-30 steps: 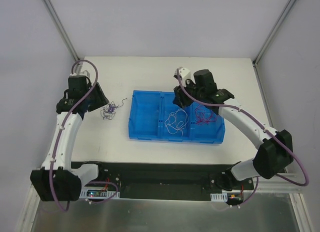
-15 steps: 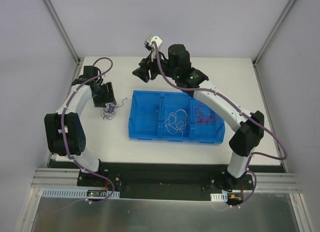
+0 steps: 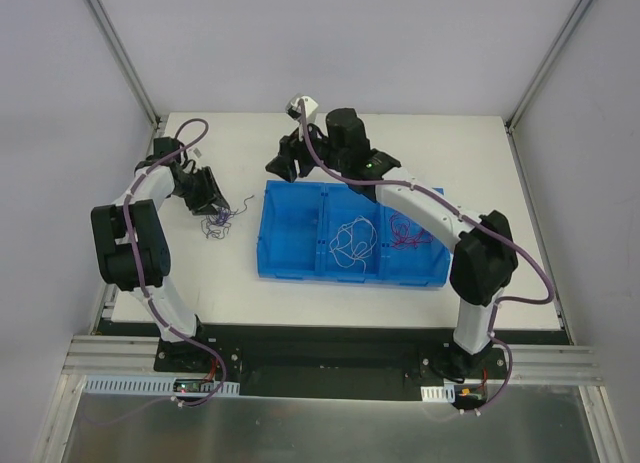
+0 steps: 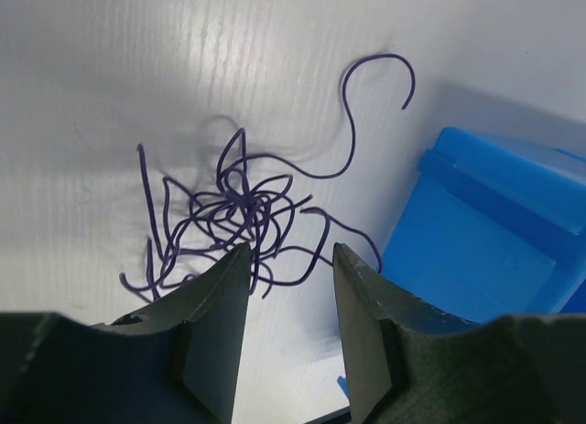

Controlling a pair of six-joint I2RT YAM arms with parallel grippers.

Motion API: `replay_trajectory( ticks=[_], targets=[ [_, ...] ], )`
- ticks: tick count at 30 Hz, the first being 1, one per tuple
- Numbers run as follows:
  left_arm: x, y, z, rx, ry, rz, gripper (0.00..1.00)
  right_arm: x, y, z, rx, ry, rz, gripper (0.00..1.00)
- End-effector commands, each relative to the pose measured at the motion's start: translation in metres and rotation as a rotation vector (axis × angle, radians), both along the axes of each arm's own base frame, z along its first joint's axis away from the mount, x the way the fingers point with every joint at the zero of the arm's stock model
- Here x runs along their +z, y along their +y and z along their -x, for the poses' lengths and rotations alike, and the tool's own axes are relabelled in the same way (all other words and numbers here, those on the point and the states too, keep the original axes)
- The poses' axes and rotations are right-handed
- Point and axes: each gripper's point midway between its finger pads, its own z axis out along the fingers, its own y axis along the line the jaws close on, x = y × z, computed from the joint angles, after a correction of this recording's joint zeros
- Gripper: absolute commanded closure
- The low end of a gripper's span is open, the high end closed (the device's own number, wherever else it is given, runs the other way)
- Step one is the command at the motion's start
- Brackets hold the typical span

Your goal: Untangle the cables

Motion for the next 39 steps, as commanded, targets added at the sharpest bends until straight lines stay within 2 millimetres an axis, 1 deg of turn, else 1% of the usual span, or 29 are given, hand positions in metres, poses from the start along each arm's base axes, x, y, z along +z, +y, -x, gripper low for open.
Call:
replay_trajectory(
  ticks=[1, 3, 6, 10, 12, 16, 18, 20, 22, 23, 25, 29, 34, 37, 39],
  targets=[
    [0.004, -0.009, -0.018, -0.002, -0.049, 0.109, 0.62, 0.050, -0.008, 0.013, 0.019, -0.083, -0.095, 0.41],
    [0.004, -0.013, -0.019, -0.003, -0.046, 0.141, 0.66, 0.047, -0.009, 0.015, 0.019, -0.076, -0.085, 0.41],
    [0.005, -0.009, -0.019, 0.007, -0.056, 0.120, 0.71, 0.043, -0.012, 0.017, 0.017, -0.072, -0.071, 0.41],
    [0.011, -0.006, -0.019, 0.017, -0.073, 0.088, 0.84, 0.040, -0.014, 0.017, 0.010, -0.063, -0.067, 0.41],
    [0.018, -0.005, -0.019, 0.020, -0.092, 0.083, 0.91, 0.039, -0.011, 0.020, 0.022, -0.050, -0.070, 0.41],
    [0.049, -0.008, -0.018, 0.030, -0.172, 0.088, 1.00, 0.039, -0.005, 0.023, 0.041, -0.018, -0.080, 0.41],
    [0.066, -0.007, -0.016, 0.033, -0.221, 0.076, 1.00, 0.039, 0.001, 0.026, 0.046, 0.005, -0.090, 0.41],
    [0.079, -0.003, -0.011, 0.049, -0.271, 0.038, 1.00, 0.040, 0.010, 0.026, 0.040, 0.036, -0.105, 0.41],
    [0.090, 0.003, -0.004, 0.071, -0.314, -0.016, 1.00, 0.036, 0.020, 0.023, 0.027, 0.090, -0.120, 0.42],
    [0.099, 0.009, 0.002, 0.091, -0.344, -0.055, 1.00, 0.036, 0.025, 0.022, 0.018, 0.136, -0.139, 0.42],
    [0.112, 0.012, 0.011, 0.120, -0.388, -0.083, 1.00, 0.031, 0.035, 0.019, 0.012, 0.226, -0.165, 0.43],
    [0.144, 0.006, 0.026, 0.133, -0.483, -0.067, 1.00, 0.022, 0.059, 0.021, 0.067, 0.352, -0.195, 0.44],
    [0.180, -0.001, 0.045, 0.133, -0.581, -0.057, 1.00, 0.004, 0.084, 0.023, 0.152, 0.402, -0.190, 0.44],
    [0.193, -0.002, 0.052, 0.134, -0.612, -0.061, 1.00, -0.005, 0.086, 0.021, 0.176, 0.408, -0.179, 0.44],
    [0.198, -0.002, 0.055, 0.139, -0.619, -0.066, 1.00, -0.005, 0.087, 0.025, 0.202, 0.399, -0.183, 0.44]
  ],
)
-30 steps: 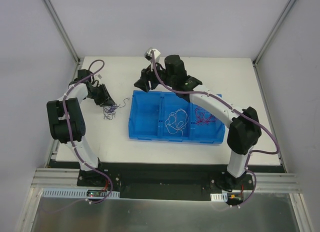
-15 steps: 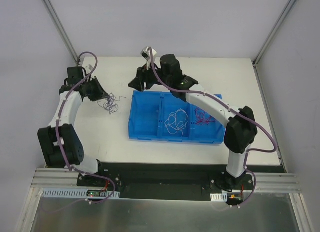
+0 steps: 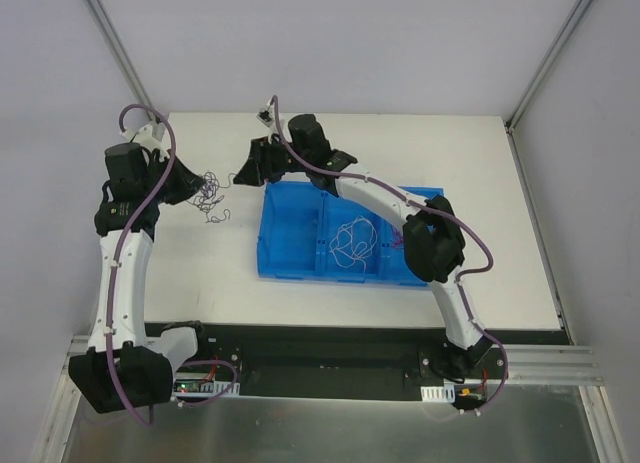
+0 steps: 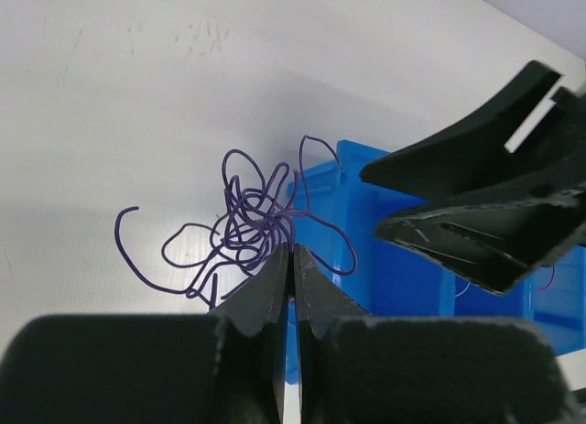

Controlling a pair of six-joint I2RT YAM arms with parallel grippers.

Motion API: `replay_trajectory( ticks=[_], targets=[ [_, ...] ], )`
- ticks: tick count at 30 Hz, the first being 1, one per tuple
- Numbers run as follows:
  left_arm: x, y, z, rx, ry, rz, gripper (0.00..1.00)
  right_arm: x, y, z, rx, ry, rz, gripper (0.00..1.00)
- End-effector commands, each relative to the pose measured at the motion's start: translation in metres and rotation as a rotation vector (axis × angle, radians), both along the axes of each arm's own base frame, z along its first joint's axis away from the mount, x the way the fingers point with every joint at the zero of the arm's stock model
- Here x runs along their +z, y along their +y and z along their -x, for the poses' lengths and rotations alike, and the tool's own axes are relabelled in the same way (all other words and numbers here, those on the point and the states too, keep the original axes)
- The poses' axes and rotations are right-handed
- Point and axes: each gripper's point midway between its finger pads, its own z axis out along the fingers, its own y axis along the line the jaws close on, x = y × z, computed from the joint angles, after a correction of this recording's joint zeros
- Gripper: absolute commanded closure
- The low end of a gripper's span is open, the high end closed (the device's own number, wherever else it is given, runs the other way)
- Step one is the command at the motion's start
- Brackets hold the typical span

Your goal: Untangle the cables

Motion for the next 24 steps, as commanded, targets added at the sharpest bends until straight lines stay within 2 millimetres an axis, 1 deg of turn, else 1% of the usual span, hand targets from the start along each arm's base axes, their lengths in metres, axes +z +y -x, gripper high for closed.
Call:
replay_trajectory(
  ticks=[1, 5, 10, 16, 19, 20, 21, 24],
  targets=[
    [0.017, 0.002, 0.009, 0.025, -0.032, 0.005, 1.00, 0.041, 0.008, 0.017, 0.092, -0.047, -0.100, 0.44],
    [0.032, -0.003, 0.013, 0.006, -0.065, 0.019, 1.00, 0.035, 0.005, 0.015, 0.064, -0.068, -0.079, 0.44],
    [0.042, -0.009, 0.018, -0.015, -0.082, 0.038, 1.00, 0.023, 0.004, 0.014, 0.061, -0.065, -0.051, 0.45],
    [0.045, -0.013, 0.021, -0.028, -0.086, 0.054, 1.00, 0.003, -0.005, 0.005, 0.003, -0.083, 0.053, 0.45],
    [0.047, -0.013, 0.022, -0.030, -0.091, 0.051, 1.00, 0.006, -0.006, 0.012, 0.017, -0.113, 0.053, 0.45],
    [0.048, -0.012, 0.021, -0.030, -0.091, 0.049, 1.00, 0.010, -0.007, 0.015, 0.019, -0.134, 0.048, 0.45],
    [0.048, -0.012, 0.021, -0.030, -0.090, 0.048, 1.00, 0.015, -0.009, 0.018, 0.022, -0.153, 0.040, 0.44],
    [0.046, -0.013, 0.022, -0.036, -0.088, 0.044, 1.00, 0.046, -0.020, 0.031, 0.043, -0.182, 0.018, 0.42]
  ],
)
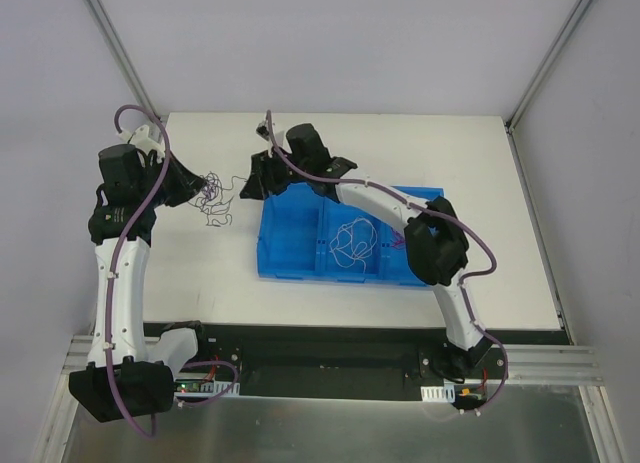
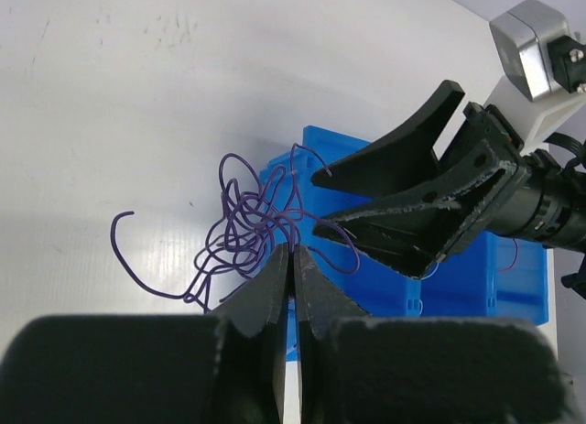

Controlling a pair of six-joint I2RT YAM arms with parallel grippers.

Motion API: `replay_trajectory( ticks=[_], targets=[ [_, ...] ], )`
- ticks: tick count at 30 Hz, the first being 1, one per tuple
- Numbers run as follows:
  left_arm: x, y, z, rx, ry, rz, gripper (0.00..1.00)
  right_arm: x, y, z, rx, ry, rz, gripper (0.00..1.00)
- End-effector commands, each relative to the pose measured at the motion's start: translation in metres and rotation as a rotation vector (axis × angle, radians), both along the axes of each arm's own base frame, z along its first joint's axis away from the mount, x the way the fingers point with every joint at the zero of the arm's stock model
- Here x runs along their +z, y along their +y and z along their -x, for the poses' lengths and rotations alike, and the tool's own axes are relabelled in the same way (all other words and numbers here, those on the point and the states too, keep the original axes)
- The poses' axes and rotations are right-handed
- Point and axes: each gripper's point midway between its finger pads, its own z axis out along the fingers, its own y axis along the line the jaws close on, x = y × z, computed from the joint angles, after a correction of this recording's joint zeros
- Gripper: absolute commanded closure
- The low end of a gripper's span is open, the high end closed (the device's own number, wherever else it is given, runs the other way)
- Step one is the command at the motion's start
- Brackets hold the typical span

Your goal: Untangle the cables

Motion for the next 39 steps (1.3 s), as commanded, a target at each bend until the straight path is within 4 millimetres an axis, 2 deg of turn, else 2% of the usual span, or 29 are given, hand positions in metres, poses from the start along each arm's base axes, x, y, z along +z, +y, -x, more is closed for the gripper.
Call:
replay_trajectory(
  ticks=[1, 4, 8, 12, 18, 24, 29, 32, 36, 38, 39],
  targets=[
    [0.022, 0.000, 0.002, -0.012, -0.063, -0.010, 1.00, 0.091, -0.018, 0.023, 0.023, -0.152, -0.084, 0.41],
    [0.017, 0.003, 0.001, -0.007, -0.054, -0.026, 1.00, 0.113, -0.024, 0.038, 0.044, -0.177, -0.118, 0.41],
    [0.015, 0.002, 0.000, -0.014, -0.045, -0.019, 1.00, 0.113, -0.008, 0.057, 0.098, -0.199, -0.119, 0.40],
    [0.019, 0.000, 0.000, -0.020, -0.054, -0.013, 1.00, 0.108, 0.006, 0.062, 0.114, -0.163, -0.108, 0.41],
    [0.016, -0.001, 0.000, -0.022, -0.041, 0.001, 1.00, 0.106, 0.024, 0.063, 0.108, -0.164, -0.118, 0.44],
    [0.021, -0.003, 0.001, -0.036, -0.058, -0.001, 1.00, 0.094, 0.031, 0.047, 0.050, -0.190, -0.089, 0.48],
    [0.016, -0.007, 0.001, -0.058, -0.042, 0.012, 1.00, 0.091, 0.037, 0.040, 0.034, -0.194, -0.090, 0.52],
    [0.013, -0.008, -0.001, -0.068, -0.029, 0.022, 1.00, 0.093, 0.041, 0.039, 0.034, -0.190, -0.101, 0.60],
    [0.010, -0.008, -0.003, -0.074, -0.019, 0.023, 1.00, 0.091, 0.044, 0.039, 0.037, -0.180, -0.111, 0.95],
    [0.006, -0.005, -0.004, -0.056, -0.012, 0.009, 0.98, 0.093, 0.044, 0.039, 0.035, -0.181, -0.114, 0.99],
    [0.002, -0.001, -0.005, -0.036, -0.002, -0.002, 0.91, 0.094, 0.042, 0.039, 0.038, -0.180, -0.115, 0.99]
  ],
)
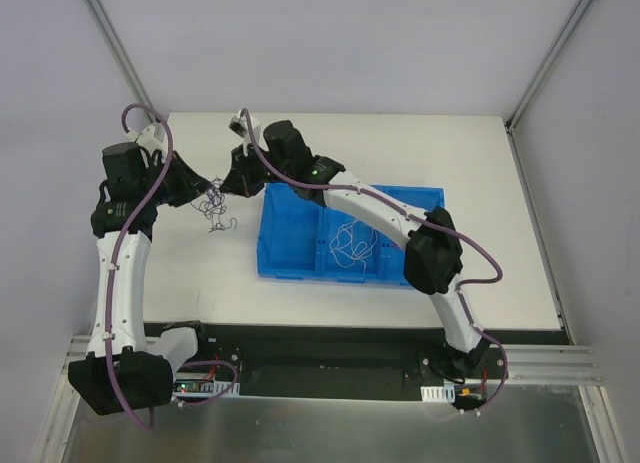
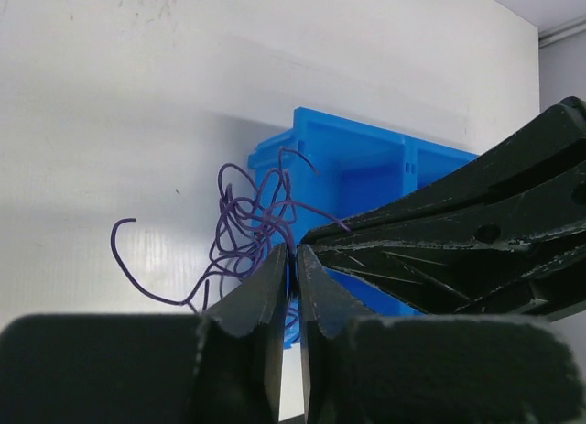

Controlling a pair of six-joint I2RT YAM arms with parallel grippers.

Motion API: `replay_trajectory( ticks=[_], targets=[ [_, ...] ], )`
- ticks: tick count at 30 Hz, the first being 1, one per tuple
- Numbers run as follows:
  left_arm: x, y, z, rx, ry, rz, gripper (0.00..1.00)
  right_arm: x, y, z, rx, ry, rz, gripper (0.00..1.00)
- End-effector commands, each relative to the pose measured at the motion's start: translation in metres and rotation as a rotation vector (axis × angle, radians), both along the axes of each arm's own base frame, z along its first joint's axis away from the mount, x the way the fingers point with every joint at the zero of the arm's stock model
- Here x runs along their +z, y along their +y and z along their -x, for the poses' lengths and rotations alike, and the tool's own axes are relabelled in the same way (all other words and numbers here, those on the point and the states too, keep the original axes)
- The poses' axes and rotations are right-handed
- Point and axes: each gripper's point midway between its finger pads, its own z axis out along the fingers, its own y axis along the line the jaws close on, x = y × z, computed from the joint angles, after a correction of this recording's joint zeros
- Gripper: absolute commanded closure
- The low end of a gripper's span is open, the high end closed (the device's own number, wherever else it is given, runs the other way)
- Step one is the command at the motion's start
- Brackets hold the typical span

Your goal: Untangle the cables

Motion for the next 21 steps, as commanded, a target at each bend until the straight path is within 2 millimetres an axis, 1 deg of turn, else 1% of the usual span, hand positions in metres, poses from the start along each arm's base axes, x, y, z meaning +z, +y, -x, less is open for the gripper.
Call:
replay_trajectory(
  ticks=[1, 3, 5, 6, 7, 9, 12, 14, 15, 16, 17, 18, 19, 21],
  targets=[
    [0.004, 0.013, -0.004, 0.043, -0.027, -0.054, 0.78, 0.035, 0.004, 0.000, 0.008, -0.046, -0.077, 0.99],
    [-0.011, 0.028, -0.005, 0.118, 0.005, -0.104, 0.49, 0.039, 0.001, -0.001, 0.008, -0.049, -0.087, 0.99],
    [-0.022, 0.043, -0.005, 0.190, 0.032, -0.153, 0.31, 0.037, 0.000, -0.002, 0.012, -0.037, -0.094, 0.99],
    [-0.027, 0.046, -0.003, 0.206, 0.045, -0.162, 0.28, 0.037, -0.001, -0.002, 0.017, -0.024, -0.096, 0.99],
    [-0.029, 0.048, -0.002, 0.214, 0.051, -0.165, 0.26, 0.040, 0.001, -0.006, 0.023, -0.027, -0.117, 0.99],
    [-0.036, 0.048, 0.000, 0.215, 0.067, -0.167, 0.26, 0.038, 0.002, -0.009, 0.031, 0.004, -0.127, 0.99],
    [-0.041, 0.047, 0.002, 0.218, 0.079, -0.156, 0.35, 0.044, 0.004, -0.009, 0.051, 0.045, -0.160, 0.99],
    [-0.051, 0.047, 0.005, 0.242, 0.107, -0.138, 0.44, 0.048, 0.004, -0.006, 0.066, 0.054, -0.178, 0.99],
    [-0.057, 0.049, 0.006, 0.264, 0.127, -0.132, 0.46, 0.052, 0.002, -0.005, 0.067, 0.047, -0.184, 0.99],
    [-0.063, 0.051, 0.007, 0.284, 0.140, -0.125, 0.45, 0.054, 0.001, -0.004, 0.070, 0.043, -0.187, 0.99],
    [-0.069, 0.052, 0.008, 0.295, 0.152, -0.117, 0.40, 0.054, -0.001, -0.004, 0.066, 0.040, -0.184, 0.99],
    [-0.073, 0.051, 0.007, 0.300, 0.161, -0.096, 0.26, 0.057, -0.002, -0.001, 0.068, 0.036, -0.189, 0.99],
    [-0.078, 0.050, 0.007, 0.306, 0.176, -0.071, 0.18, 0.059, -0.004, -0.001, 0.069, 0.032, -0.190, 0.99],
    [-0.084, 0.047, 0.003, 0.307, 0.201, 0.002, 0.12, 0.063, -0.009, 0.001, 0.071, 0.023, -0.194, 0.99]
  ],
)
